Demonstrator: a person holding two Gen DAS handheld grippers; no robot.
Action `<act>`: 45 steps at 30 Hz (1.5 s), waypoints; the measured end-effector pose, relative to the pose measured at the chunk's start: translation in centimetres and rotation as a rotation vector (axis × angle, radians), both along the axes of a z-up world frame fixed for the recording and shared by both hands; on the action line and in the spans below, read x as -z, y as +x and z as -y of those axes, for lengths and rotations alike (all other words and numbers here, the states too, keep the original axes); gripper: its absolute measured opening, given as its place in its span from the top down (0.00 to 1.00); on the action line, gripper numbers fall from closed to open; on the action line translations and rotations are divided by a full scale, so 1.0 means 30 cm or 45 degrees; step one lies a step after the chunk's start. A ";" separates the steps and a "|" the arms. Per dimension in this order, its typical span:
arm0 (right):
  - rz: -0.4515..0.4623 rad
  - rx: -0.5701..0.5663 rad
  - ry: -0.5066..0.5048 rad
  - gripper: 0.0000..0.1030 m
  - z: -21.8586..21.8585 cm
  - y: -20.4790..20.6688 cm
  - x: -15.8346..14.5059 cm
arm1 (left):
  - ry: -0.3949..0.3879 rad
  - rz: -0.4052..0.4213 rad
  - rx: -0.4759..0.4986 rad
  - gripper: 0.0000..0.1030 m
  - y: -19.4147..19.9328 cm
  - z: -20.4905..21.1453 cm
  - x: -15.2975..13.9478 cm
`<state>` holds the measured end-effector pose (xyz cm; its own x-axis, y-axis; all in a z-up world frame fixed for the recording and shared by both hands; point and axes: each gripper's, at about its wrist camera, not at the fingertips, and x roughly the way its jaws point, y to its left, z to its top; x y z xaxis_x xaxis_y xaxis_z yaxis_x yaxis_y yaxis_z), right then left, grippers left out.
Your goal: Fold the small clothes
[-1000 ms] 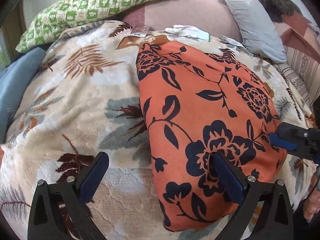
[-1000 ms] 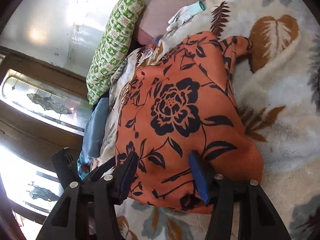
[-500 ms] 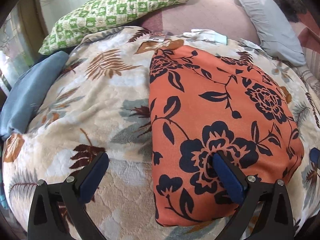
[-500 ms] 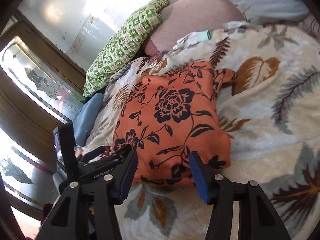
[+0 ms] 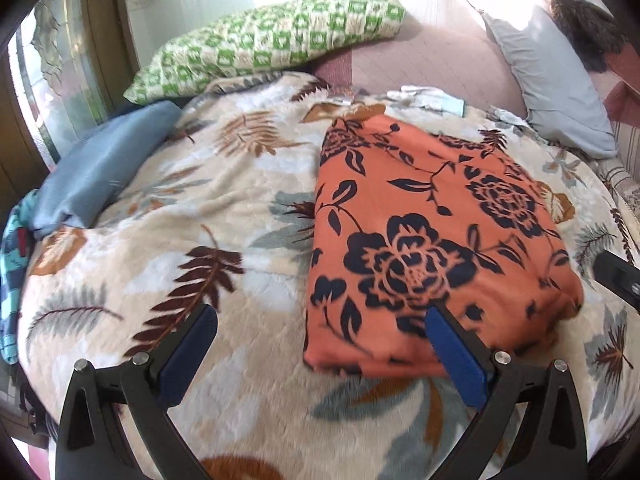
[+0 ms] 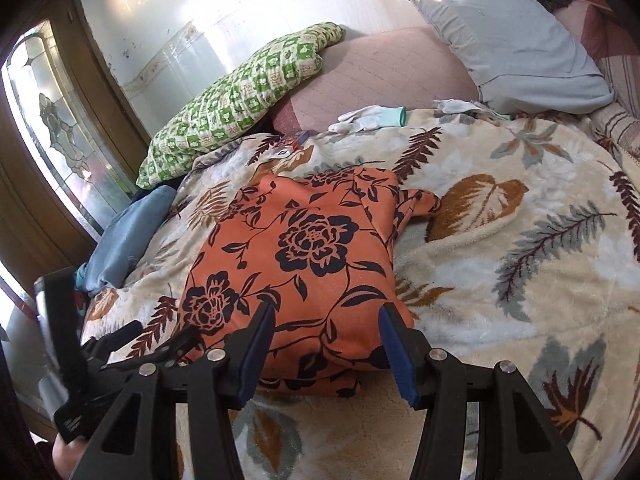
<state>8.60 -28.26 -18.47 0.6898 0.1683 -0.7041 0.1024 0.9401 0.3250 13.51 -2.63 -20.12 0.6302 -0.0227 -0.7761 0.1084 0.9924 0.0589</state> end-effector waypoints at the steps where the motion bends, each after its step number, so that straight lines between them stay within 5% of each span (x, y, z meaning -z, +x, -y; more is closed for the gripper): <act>1: 0.002 -0.008 0.000 0.44 -0.008 0.002 0.001 | 0.009 0.022 -0.001 0.00 -0.026 -0.001 -0.014; 11: 0.083 -0.051 -0.172 0.44 -0.091 -0.032 -0.035 | 0.055 0.114 0.004 0.00 -0.124 -0.005 -0.140; 29: 0.231 -0.010 -0.202 0.43 -0.142 -0.247 -0.183 | 0.017 0.295 0.017 0.00 -0.262 0.007 -0.387; 45: 0.299 -0.028 -0.245 0.43 -0.211 -0.320 -0.303 | -0.026 0.342 -0.010 0.00 -0.316 -0.066 -0.460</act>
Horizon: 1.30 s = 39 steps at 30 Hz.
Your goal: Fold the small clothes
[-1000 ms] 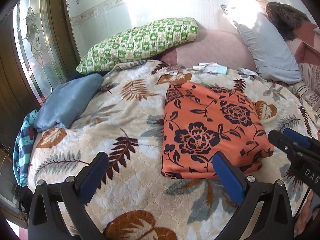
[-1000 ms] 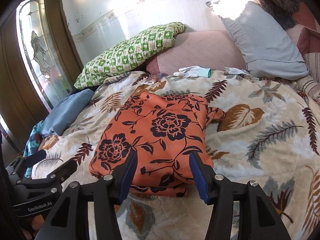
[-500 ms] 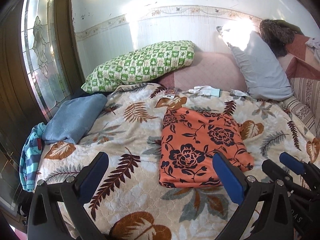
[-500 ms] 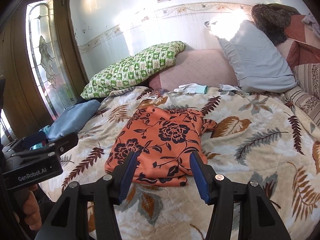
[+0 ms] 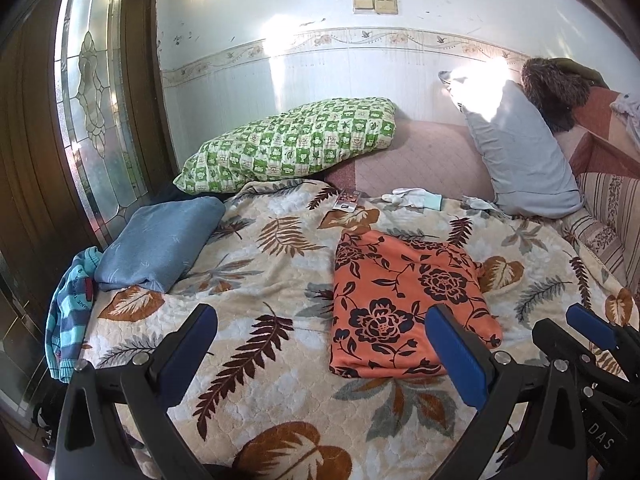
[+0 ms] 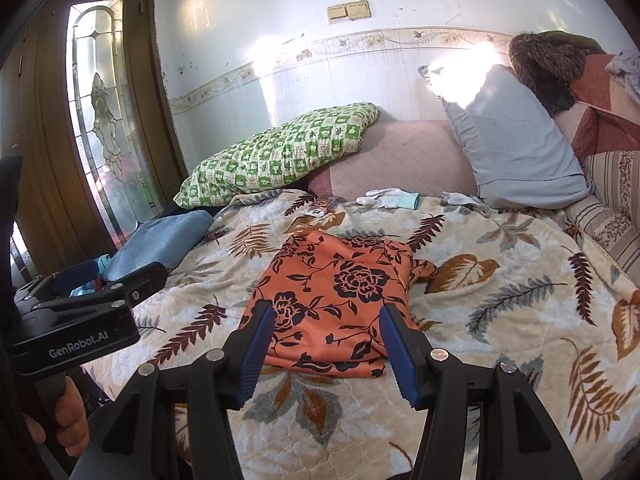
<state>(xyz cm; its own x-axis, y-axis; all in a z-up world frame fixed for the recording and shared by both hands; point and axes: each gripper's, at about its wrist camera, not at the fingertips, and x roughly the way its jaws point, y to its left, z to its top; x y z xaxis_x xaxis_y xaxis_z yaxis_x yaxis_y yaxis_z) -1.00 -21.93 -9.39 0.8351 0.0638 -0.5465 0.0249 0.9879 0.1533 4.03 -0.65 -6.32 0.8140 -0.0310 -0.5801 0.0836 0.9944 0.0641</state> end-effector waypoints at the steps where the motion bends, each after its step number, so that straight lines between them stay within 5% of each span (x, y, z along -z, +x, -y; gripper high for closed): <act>1: 0.001 -0.002 -0.002 0.43 -0.003 0.000 -0.002 | -0.009 -0.002 -0.002 0.00 0.000 -0.008 -0.002; 39: 0.013 -0.044 -0.076 0.43 -0.052 -0.023 -0.043 | -0.088 0.042 -0.029 0.00 -0.045 -0.102 -0.055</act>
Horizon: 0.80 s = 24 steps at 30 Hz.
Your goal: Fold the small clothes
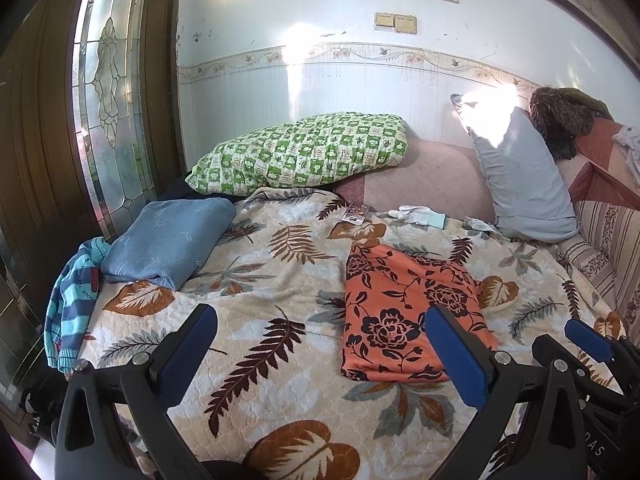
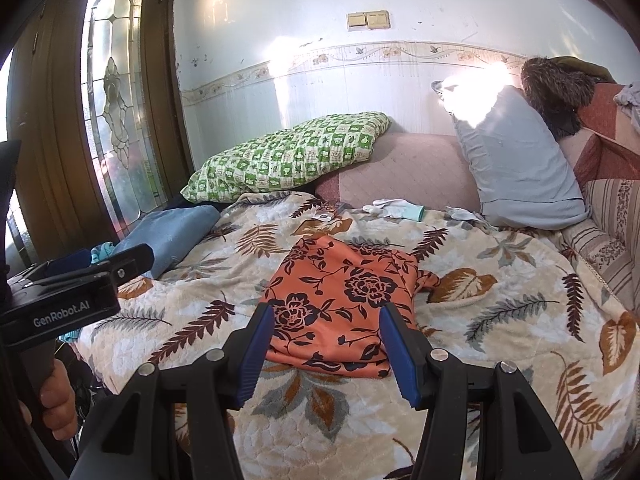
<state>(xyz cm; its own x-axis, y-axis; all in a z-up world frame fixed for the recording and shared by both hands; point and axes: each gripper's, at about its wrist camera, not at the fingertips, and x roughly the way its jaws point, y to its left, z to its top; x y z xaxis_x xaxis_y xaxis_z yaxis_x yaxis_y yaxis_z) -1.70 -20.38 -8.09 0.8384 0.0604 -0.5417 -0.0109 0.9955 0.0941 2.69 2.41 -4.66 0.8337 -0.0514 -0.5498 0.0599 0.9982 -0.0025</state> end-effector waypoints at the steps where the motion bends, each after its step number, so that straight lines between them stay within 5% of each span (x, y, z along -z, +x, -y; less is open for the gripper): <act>1: 0.000 0.000 0.000 0.43 -0.001 -0.001 -0.003 | -0.001 0.002 0.001 0.00 -0.003 -0.001 -0.002; 24: 0.024 -0.022 -0.036 0.43 -0.022 -0.011 -0.035 | -0.007 0.030 0.019 0.00 -0.022 -0.017 -0.026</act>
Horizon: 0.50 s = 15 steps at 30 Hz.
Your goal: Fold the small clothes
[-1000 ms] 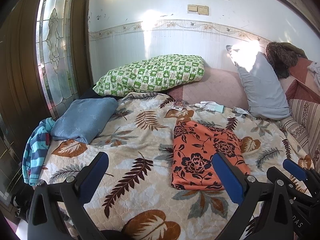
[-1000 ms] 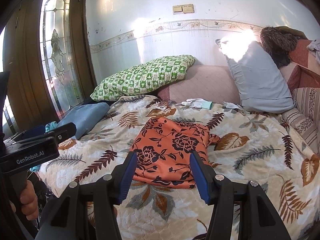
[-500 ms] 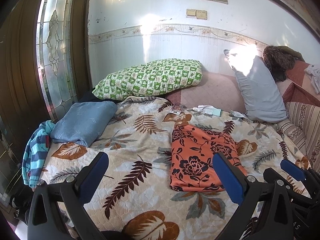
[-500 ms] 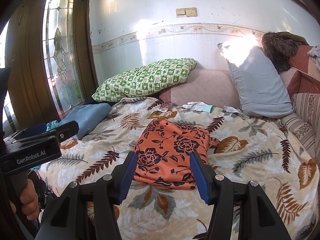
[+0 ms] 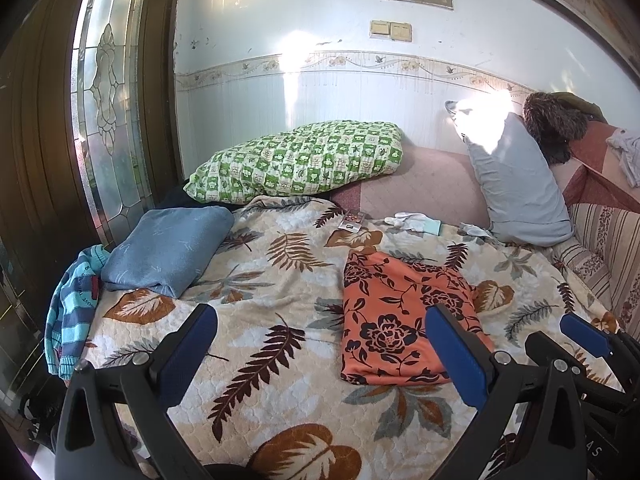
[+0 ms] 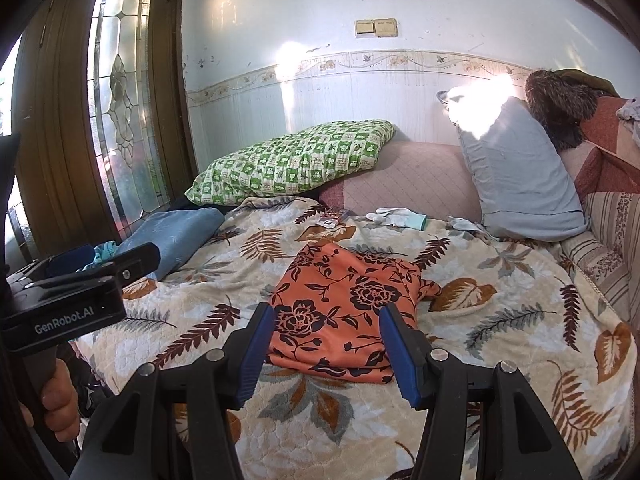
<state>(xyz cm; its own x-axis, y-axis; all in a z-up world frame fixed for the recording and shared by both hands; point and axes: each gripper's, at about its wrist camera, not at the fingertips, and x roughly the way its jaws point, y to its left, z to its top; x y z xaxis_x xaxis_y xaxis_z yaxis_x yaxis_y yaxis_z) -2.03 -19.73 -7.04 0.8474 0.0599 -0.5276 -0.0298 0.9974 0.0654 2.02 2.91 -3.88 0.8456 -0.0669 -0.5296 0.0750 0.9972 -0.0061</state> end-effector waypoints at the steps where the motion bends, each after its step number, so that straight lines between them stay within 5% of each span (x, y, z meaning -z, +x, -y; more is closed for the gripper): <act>1: 0.002 -0.003 -0.003 0.43 -0.001 0.001 -0.003 | 0.000 0.003 -0.001 0.00 -0.001 0.000 -0.001; 15: 0.026 -0.013 -0.021 0.43 -0.019 0.000 -0.044 | -0.010 0.045 0.024 0.00 -0.022 -0.011 -0.057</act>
